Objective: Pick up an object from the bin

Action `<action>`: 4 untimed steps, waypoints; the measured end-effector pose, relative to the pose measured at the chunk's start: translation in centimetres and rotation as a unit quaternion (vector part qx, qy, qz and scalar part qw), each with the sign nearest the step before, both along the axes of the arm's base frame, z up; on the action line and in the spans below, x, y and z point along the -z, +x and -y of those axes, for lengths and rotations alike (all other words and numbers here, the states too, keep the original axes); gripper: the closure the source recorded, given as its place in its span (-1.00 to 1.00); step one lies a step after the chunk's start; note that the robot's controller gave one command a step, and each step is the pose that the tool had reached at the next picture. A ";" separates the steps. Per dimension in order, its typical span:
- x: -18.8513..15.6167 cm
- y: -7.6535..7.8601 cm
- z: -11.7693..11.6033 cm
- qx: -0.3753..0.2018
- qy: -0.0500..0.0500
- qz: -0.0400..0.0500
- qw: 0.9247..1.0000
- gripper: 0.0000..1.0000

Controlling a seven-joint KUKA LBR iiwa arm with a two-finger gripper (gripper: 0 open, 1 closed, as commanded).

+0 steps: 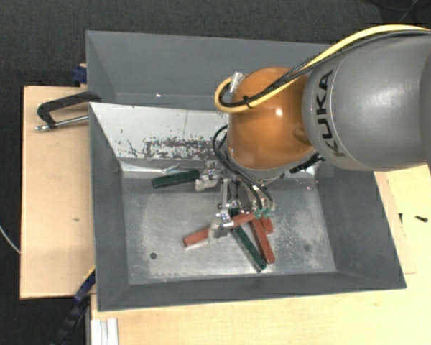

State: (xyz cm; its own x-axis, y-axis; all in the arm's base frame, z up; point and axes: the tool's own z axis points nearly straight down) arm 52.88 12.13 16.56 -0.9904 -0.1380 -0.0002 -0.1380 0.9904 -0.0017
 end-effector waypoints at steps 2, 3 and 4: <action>8.9 -0.4 2.7 -0.112 0.000 -0.004 0.994 1.00; 8.9 -0.4 2.7 -0.112 0.001 -0.004 0.994 1.00; -4.7 -1.4 2.1 -0.100 0.002 0.002 0.995 1.00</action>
Offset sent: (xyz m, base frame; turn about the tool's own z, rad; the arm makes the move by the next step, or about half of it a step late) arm -0.0054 -0.0278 -0.0956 -0.2251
